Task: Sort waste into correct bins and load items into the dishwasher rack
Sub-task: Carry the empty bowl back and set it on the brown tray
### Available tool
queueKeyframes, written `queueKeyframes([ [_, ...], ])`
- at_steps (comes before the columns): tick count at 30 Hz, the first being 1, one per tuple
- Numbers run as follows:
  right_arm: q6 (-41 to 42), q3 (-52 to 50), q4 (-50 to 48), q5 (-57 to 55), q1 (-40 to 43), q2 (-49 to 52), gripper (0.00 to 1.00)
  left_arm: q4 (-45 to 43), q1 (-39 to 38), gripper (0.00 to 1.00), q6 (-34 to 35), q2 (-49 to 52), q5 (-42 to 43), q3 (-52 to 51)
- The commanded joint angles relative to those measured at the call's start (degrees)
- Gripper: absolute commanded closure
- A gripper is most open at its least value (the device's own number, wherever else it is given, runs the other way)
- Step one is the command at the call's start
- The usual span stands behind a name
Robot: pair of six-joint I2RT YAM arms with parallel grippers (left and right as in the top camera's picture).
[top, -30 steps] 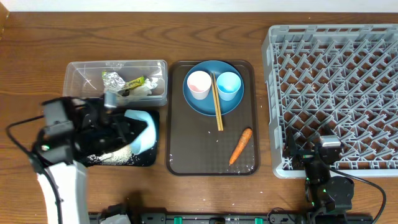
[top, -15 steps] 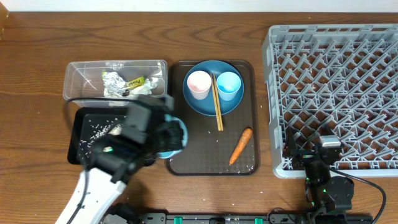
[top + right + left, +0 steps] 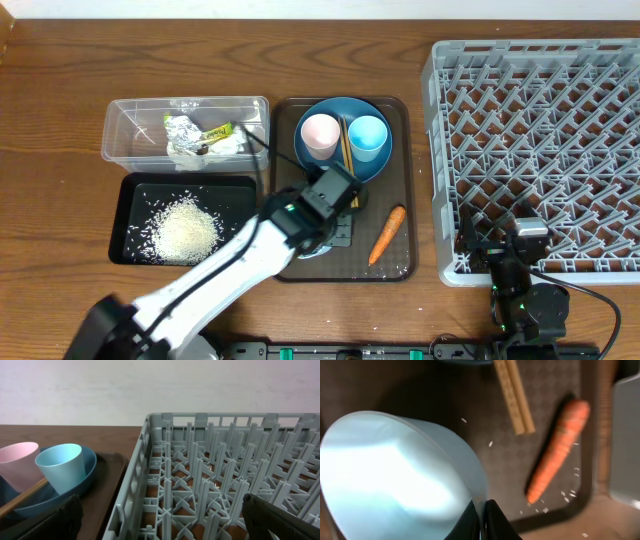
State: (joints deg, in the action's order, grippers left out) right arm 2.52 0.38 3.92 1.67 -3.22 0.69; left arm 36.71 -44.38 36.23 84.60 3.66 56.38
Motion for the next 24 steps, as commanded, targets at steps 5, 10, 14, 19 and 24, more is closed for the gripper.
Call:
queueKeyframes([
  [5, -0.04, -0.09, 0.2, 0.04, -0.39, -0.31, 0.01, -2.64, 0.22, 0.91, 0.11, 3.45, -1.86, 1.22],
  [10, -0.04, -0.09, 0.2, 0.04, -0.39, -0.31, 0.01, -2.86, 0.28, 0.56, -1.75, 3.43, -3.87, 1.25],
  [14, -0.04, -0.09, 0.22, 0.04, -0.39, -0.31, 0.01, -2.71, 0.98, 0.51, -1.92, 2.62, -4.55, 1.81],
  [19, -0.04, -0.09, 0.22, 0.04, -0.39, -0.31, 0.01, 1.99, 0.55, 0.51, -2.14, -0.42, -4.55, 6.99],
  [24, -0.04, -0.09, 0.22, 0.04, -0.39, -0.31, 0.01, 3.89, -3.26, 0.63, -3.37, -2.67, -1.92, 10.45],
])
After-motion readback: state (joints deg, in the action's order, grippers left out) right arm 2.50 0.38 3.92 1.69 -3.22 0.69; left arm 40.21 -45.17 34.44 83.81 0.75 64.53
